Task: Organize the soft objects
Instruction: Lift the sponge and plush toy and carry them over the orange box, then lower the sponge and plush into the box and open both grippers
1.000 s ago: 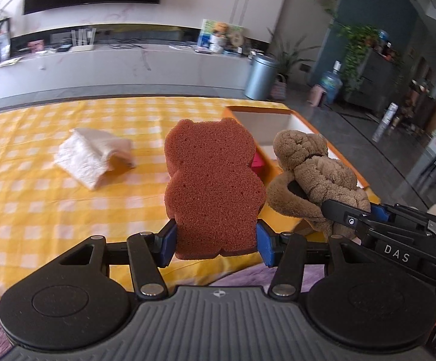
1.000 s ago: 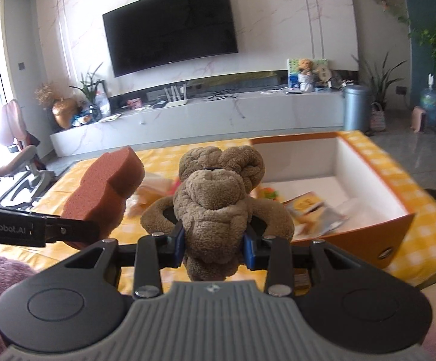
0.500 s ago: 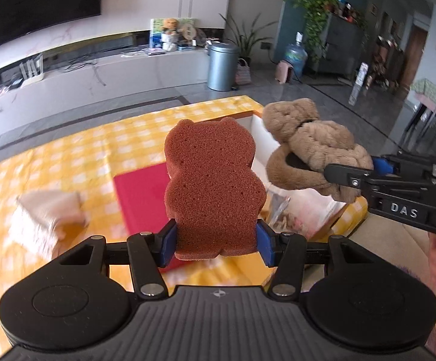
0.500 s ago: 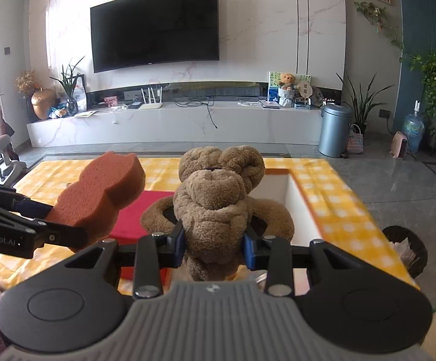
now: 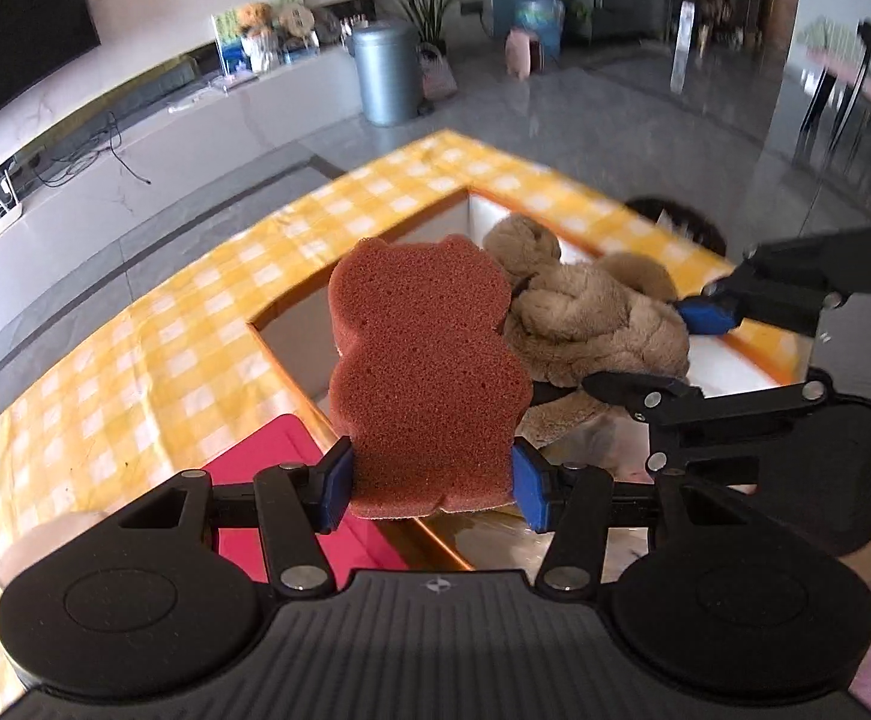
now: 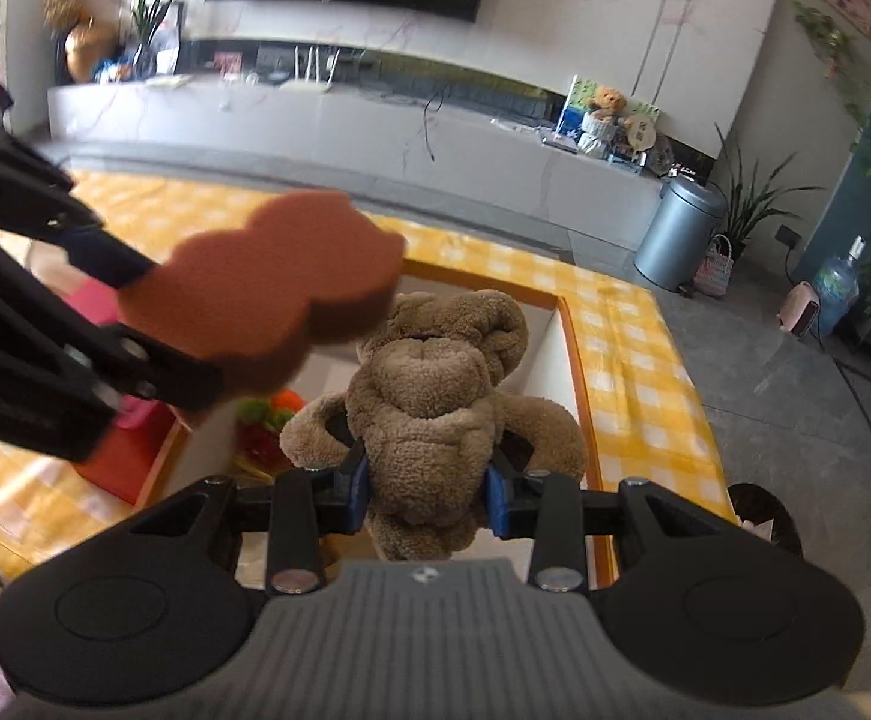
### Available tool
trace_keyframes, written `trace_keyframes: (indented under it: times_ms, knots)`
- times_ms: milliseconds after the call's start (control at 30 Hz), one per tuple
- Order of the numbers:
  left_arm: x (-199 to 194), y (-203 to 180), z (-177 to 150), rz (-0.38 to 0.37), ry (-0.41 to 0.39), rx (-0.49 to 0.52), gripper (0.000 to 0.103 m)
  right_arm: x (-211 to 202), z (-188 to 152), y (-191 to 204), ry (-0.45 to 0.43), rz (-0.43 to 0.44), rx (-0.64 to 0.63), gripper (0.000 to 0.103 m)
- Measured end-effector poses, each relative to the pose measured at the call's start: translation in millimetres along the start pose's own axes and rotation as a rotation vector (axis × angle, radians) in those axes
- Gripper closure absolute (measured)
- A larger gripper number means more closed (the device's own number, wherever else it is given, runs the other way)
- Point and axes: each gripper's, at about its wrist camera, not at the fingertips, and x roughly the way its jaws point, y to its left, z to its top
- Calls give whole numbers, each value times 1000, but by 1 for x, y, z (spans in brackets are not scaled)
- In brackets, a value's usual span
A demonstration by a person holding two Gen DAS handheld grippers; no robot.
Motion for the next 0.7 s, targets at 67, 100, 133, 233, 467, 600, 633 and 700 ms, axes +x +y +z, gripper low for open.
trace_keyframes:
  times_ms: [67, 100, 133, 233, 467, 600, 633, 700]
  knots:
    - [14, 1, 6, 7, 19, 6, 42, 12, 2, 1, 19, -11, -21, 67]
    - [19, 3, 8, 10, 27, 5, 42, 18, 3, 0, 29, -16, -28, 67]
    - [24, 4, 10, 14, 33, 8, 42, 24, 3, 0, 38, -22, -31, 67]
    - [40, 5, 16, 33, 48, 30, 42, 42, 6, -3, 73, -24, -17, 67]
    - [61, -1, 31, 48, 58, 106, 42, 79, 10, -7, 169, -38, 2, 66]
    - [74, -5, 37, 44, 69, 121, 42, 94, 5, -11, 220, -49, -4, 63]
    - [80, -5, 40, 44, 77, 124, 42, 96, 3, -12, 233, -49, -2, 62]
    - [87, -6, 40, 43, 91, 132, 42, 99, 0, -14, 249, -52, -5, 61]
